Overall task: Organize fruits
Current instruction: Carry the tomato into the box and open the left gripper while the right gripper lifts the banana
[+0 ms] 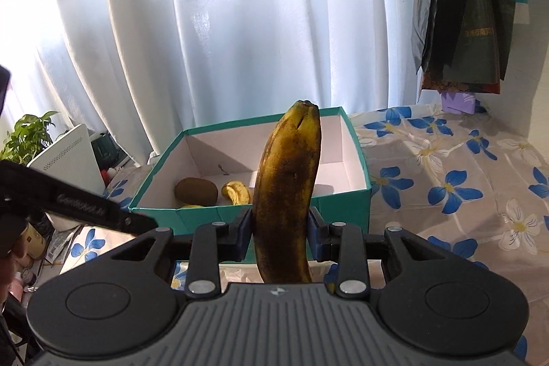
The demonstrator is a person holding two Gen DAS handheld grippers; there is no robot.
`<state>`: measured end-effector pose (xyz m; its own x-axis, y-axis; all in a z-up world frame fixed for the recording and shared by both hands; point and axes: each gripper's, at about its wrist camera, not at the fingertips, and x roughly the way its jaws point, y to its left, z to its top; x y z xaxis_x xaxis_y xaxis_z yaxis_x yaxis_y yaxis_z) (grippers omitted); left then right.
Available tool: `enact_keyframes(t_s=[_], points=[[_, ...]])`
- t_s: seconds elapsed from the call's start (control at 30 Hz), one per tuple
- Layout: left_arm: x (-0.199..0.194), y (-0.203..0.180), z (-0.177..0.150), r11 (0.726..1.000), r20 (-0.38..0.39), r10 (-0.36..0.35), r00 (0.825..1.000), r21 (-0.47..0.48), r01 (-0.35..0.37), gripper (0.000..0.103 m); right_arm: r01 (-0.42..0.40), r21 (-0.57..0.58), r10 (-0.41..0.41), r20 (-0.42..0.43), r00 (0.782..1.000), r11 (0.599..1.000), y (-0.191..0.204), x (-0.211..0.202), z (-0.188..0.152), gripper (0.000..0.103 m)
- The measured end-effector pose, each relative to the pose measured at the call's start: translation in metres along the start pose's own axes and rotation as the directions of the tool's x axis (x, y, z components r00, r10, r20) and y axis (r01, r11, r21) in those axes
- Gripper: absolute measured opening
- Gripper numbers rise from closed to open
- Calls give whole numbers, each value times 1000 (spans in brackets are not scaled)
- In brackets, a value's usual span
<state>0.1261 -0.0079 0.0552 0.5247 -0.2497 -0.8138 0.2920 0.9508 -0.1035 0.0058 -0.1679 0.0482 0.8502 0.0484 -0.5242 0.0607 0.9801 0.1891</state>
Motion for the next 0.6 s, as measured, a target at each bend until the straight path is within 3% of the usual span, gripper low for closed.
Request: enact_keyframes(t_s=[0.17, 0.3, 0.6], points=[[40, -12, 25, 998, 21, 66, 998, 23, -67, 30, 27, 21, -28, 39, 999, 999, -10, -17, 1, 32], [63, -12, 37, 997, 35, 70, 997, 12, -71, 30, 60, 46, -62, 60, 996, 997, -19, -24, 0, 32], [106, -11, 36, 990, 28, 139, 990, 28, -140, 30, 106, 96, -115, 87, 990, 990, -34, -34, -1, 32]])
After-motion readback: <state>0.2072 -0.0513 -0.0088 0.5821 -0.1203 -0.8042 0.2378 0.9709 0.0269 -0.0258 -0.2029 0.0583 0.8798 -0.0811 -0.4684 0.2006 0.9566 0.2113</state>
